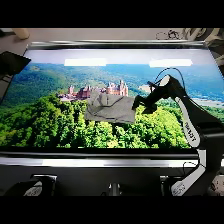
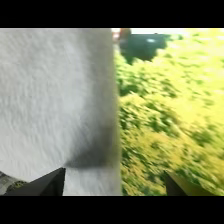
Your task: Fold the shirts.
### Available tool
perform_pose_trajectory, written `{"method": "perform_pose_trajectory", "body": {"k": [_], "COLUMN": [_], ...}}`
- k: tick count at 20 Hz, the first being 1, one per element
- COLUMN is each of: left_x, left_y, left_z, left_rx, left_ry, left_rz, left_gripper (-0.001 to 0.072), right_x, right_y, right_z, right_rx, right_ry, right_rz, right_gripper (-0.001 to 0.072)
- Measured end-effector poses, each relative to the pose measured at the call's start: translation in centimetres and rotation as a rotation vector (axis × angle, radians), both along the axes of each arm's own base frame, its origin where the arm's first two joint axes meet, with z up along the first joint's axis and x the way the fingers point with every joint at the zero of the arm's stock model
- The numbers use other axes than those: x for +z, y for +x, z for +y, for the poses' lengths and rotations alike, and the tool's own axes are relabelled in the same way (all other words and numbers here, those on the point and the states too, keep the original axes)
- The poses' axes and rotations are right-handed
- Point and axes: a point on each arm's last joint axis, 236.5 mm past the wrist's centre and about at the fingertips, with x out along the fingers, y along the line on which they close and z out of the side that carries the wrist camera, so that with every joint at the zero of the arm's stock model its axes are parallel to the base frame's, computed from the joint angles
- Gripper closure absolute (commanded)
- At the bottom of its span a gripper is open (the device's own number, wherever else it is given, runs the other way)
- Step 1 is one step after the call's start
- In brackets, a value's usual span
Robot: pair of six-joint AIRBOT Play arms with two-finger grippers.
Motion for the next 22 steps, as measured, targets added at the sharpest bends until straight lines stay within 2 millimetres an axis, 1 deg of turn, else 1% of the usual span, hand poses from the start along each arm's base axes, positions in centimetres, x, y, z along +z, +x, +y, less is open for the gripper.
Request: {"method": "perform_pose_trajectory", "body": {"k": [1, 2, 3, 4, 5, 6, 7, 8, 9, 10, 11, 12, 13, 14, 15, 16, 17, 18, 20, 21, 22], "left_x": [-0.1, -0.3, -0.3, -0.4, -0.5, -0.5, -0.5, -0.6, -0.5, -0.6, -0.6, -0.6, -0.6, -0.7, -0.8, -0.8, -0.9, -1.0, -1.0, -1.0, -1.0], "left_y": [0.0, -0.1, -0.1, -0.1, -0.1, -0.1, -0.1, -0.1, -0.1, -0.1, -0.1, -0.1, -0.1, -0.1, -0.1, -0.1, -0.1, -0.1, -0.1, -0.1, -0.1], "left_z": [-0.1, -0.3, -0.4, -0.5, -0.5, -0.5, -0.6, -0.6, -0.6, -0.6, -0.6, -0.7, -0.7, -0.7, -0.7, -0.7, -0.7, -0.7, -0.7, -0.7, -0.7], "left_rx": [-0.004, -0.007, -0.011, -0.012, -0.013, -0.013, -0.014, -0.015, -0.016, -0.016, -0.016, -0.017, -0.017, -0.017, -0.017, -0.017, -0.017, -0.017, -0.017, -0.017, -0.017], "left_ry": [0.001, 0.0, 0.0, 0.0, 0.002, 0.002, 0.001, 0.002, 0.001, 0.002, 0.002, 0.002, 0.001, 0.001, 0.001, 0.001, 0.0, 0.0, 0.0, 0.0, 0.0], "left_rz": [0.003, 0.005, 0.008, 0.009, 0.01, 0.01, 0.012, 0.012, 0.012, 0.012, 0.013, 0.013, 0.013, 0.015, 0.017, 0.018, 0.02, 0.021, 0.023, 0.023, 0.023], "left_gripper": [0.0687, 0.0686, 0.0687, 0.0687, 0.0687, 0.0686, 0.0687, 0.0687, 0.0686, 0.0687, 0.0687, 0.0686, 0.0686, 0.0686, 0.0686, 0.0686, 0.0687, 0.0686, 0.0687, 0.0686, 0.0686], "right_x": [-0.4, -0.8, -1.1, -0.8, 0.1, 0.8, 2.0, 3.7, 5.7, 7.7, 9.9, 12.2, 14.0, 15.5, 16.4, 17.3, 17.7, 17.5, 16.5, 15.5, 14.3], "right_y": [0.2, 0.5, 0.9, 1.2, 2.1, 3.4, 4.7, 6.2, 8.0, 9.5, 10.9, 11.9, 12.3, 12.1, 11.4, 10.2, 8.9, 7.0, 3.2, 1.1, -1.2], "right_z": [0.7, 1.5, 2.3, 3.0, 3.2, 2.8, 1.8, 0.4, -1.8, -4.4, -7.7, -11.5, -15.1, -19.1, -22.7, -26.2, -29.1, -31.8, -36.1, -37.9, -39.2], "right_rx": [-0.01, -0.019, -0.027, -0.031, -0.044, -0.065, -0.08, -0.109, -0.151, -0.198, -0.265, -0.341, -0.412, -0.486, -0.545, -0.604, -0.651, -0.689, -0.749, -0.772, -0.788], "right_ry": [0.019, 0.038, 0.061, 0.093, 0.131, 0.153, 0.169, 0.187, 0.198, 0.196, 0.189, 0.176, 0.158, 0.13, 0.099, 0.067, 0.036, -0.001, -0.088, -0.143, -0.194], "right_rz": [0.001, -0.007, -0.02, -0.028, -0.054, -0.09, -0.122, -0.165, -0.224, -0.278, -0.333, -0.383, -0.42, -0.445, -0.456, -0.455, -0.444, -0.41, -0.325, -0.263, -0.188], "right_gripper": [0.0328, 0.0638, 0.0689, 0.069, 0.0689, 0.0692, 0.0692, 0.0692, 0.0692, 0.0691, 0.0691, 0.0691, 0.0691, 0.0691, 0.0691, 0.0691, 0.0691, 0.0691, 0.0691, 0.0691, 0.0691]}}
